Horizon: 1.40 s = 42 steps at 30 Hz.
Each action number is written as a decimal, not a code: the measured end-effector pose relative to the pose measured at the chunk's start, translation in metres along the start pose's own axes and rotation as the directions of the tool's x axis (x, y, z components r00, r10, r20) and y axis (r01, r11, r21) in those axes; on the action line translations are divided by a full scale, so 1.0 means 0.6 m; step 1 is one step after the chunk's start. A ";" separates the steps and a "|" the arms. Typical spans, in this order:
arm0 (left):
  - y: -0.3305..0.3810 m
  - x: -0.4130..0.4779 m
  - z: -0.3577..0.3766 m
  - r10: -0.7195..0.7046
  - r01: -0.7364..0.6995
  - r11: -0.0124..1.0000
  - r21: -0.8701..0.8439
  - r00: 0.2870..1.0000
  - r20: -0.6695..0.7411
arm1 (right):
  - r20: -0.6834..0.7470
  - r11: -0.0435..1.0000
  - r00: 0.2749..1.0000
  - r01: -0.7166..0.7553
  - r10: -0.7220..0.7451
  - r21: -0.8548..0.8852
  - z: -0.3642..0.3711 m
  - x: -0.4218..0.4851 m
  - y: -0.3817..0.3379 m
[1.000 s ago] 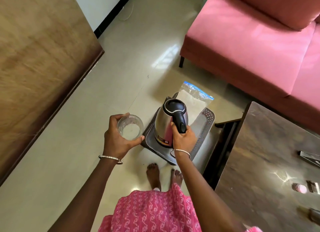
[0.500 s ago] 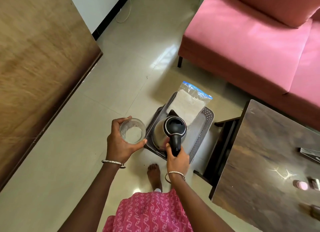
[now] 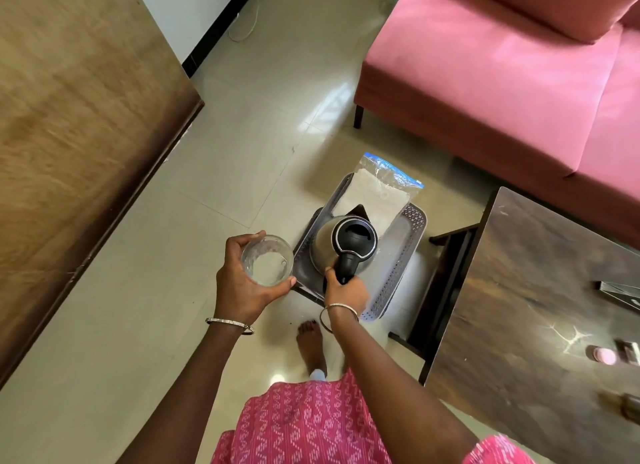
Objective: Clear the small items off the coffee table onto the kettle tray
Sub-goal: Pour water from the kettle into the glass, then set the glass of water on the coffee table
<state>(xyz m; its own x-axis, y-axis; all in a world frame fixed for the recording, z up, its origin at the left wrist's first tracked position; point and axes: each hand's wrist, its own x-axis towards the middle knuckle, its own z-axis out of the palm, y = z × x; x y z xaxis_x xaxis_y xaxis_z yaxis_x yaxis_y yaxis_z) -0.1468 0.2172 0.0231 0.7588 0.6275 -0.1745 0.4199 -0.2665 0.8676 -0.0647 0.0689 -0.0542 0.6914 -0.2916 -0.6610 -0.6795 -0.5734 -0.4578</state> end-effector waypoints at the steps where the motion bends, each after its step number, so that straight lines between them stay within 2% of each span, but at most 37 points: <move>1: 0.000 -0.002 -0.001 0.003 -0.003 1.000 0.000 1.000 0.002 | 0.011 1.000 1.000 -0.027 0.027 0.001 0.003 0.001 -0.005; 8: 0.001 -0.007 -0.004 0.012 -0.012 1.000 0.002 1.000 0.007 | 0.061 0.972 0.984 -0.176 0.169 0.154 0.022 0.005 -0.041; 13: 0.001 -0.007 -0.003 0.024 -0.024 1.000 0.013 1.000 0.009 | 0.233 0.865 0.936 -0.336 0.263 0.373 0.036 0.005 -0.071; 17: 0.004 -0.007 -0.003 0.021 -0.021 1.000 0.017 1.000 0.016 | 0.352 0.772 0.897 -0.417 0.266 0.479 0.030 0.001 -0.084; 20: 0.010 -0.008 -0.003 0.020 -0.020 1.000 0.010 1.000 0.022 | 0.454 0.759 0.858 -0.457 0.240 0.463 0.012 0.001 -0.084; 22: 0.016 -0.011 -0.003 0.032 -0.033 0.999 0.016 0.999 0.031 | 0.520 0.837 0.824 -0.436 0.223 0.331 -0.012 -0.004 -0.080; 25: 0.029 -0.016 -0.001 0.049 -0.050 0.998 0.026 0.997 0.056 | 0.574 0.939 0.792 -0.325 0.207 0.109 -0.055 -0.013 -0.071; 27: 0.042 -0.021 0.003 0.060 -0.063 0.998 0.029 0.995 0.080 | 0.541 0.978 0.830 -0.200 0.135 0.064 -0.082 -0.019 -0.067; 29: 0.056 -0.028 0.009 0.072 -0.075 0.997 0.032 0.992 0.099 | 0.450 0.996 0.892 0.073 -0.045 -0.044 -0.109 -0.023 -0.064; 30: 0.061 -0.032 0.012 0.077 -0.081 0.996 0.036 0.991 0.110 | 0.417 0.968 0.894 0.227 -0.165 -0.105 -0.123 -0.027 -0.063; 32: 0.074 -0.043 0.021 0.092 -0.098 0.994 0.039 0.986 0.141 | 0.427 0.893 0.836 0.433 -0.346 -0.125 -0.157 -0.040 -0.060; 35: 0.096 -0.062 0.041 0.113 -0.122 0.992 0.032 0.975 0.192 | 0.485 0.778 0.707 0.623 -0.515 -0.082 -0.209 -0.058 -0.051; 38: 0.125 -0.092 0.066 0.163 -0.174 0.984 0.022 0.953 0.256 | 0.524 0.726 0.616 0.687 -0.588 0.006 -0.259 -0.070 -0.026; 42: 0.173 -0.145 0.106 0.245 -0.261 0.965 0.006 0.913 0.326 | 0.530 0.689 0.571 0.724 -0.627 0.035 -0.324 -0.075 0.021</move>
<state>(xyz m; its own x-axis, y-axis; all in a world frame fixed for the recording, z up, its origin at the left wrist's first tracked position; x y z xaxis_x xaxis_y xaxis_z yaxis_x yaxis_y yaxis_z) -0.1375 0.0881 0.0990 0.9580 0.2695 -0.0982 0.2100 -0.4259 0.8801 -0.0567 -0.0742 0.0853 0.6911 0.5984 -0.4054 0.0236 -0.5793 -0.8148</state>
